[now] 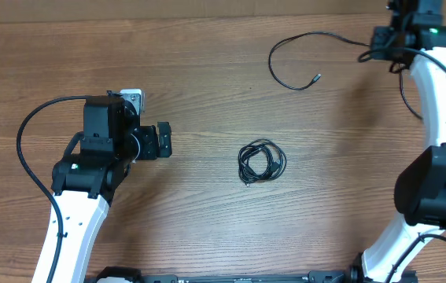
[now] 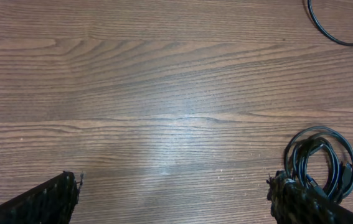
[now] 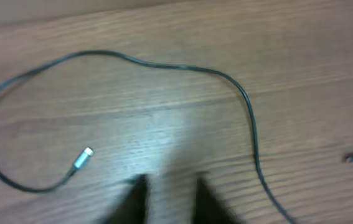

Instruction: Untangle cables

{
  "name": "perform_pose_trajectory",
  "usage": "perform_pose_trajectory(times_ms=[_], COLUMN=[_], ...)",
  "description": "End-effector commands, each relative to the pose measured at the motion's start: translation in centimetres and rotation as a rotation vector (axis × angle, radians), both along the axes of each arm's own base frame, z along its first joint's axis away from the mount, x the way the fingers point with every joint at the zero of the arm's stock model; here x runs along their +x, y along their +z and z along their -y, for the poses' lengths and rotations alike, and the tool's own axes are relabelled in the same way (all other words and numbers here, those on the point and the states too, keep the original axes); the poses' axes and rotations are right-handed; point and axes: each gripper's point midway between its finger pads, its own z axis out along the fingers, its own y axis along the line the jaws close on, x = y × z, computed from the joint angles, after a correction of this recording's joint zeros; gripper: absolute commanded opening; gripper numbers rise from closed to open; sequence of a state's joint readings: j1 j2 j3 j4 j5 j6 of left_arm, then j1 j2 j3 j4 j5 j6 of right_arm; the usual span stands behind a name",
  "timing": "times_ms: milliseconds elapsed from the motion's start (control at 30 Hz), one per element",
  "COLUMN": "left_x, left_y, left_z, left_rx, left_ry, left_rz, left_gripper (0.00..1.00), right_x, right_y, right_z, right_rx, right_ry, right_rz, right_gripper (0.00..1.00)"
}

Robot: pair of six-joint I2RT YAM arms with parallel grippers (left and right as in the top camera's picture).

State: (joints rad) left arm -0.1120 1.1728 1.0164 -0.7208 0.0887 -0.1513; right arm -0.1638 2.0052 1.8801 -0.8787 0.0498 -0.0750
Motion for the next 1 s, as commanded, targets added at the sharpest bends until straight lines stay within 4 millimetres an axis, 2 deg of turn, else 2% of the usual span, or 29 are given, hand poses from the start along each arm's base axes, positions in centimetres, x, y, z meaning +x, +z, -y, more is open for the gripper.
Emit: perform_pose_trajectory(times_ms=[0,67,133,167,300,467,667,767,967], left_x=[0.3,0.1,0.1,0.1,0.1,0.2,0.6,0.6,0.6], left_y=[0.7,0.6,0.5,0.5,0.6,0.6,0.9,0.9,0.9], left_z=[0.1,0.0,0.0,0.0,0.0,0.1,0.1,0.1,0.1], left_rx=[0.002,0.003,0.003,0.003,0.004,0.002,0.000,0.000,0.000], left_ry=[0.005,0.005,0.005,0.005,0.005,0.005,0.005,0.005,0.005], left_rz=[0.015,0.009,0.007,0.007,0.009,0.014,0.032,0.031,0.031], left_gripper=[1.00,1.00,1.00,1.00,1.00,1.00,1.00,1.00,1.00], right_x=[-0.3,-1.0,-2.4,-3.3,-7.2,-11.3,-14.1,-14.3,-14.9], right_y=[-1.0,-0.9,-1.0,-1.1,-2.1,-4.1,-8.6,-10.4,-12.8], right_z=[1.1,4.7,8.3,10.0,15.1,20.0,22.5,22.8,23.2], right_rx=[0.061,0.080,0.106,0.133,0.209,0.218,0.239,0.244,0.214], right_ry=[-0.048,-0.259,-0.468,-0.561,-0.800,-0.932,-1.015,-1.024,-1.044], right_rz=[-0.010,0.012,0.029,0.031,0.005,-0.058,-0.166,-0.201,-0.261], right_gripper=[0.56,0.67,0.81,0.85,0.90,0.91,0.92,0.96,0.95])
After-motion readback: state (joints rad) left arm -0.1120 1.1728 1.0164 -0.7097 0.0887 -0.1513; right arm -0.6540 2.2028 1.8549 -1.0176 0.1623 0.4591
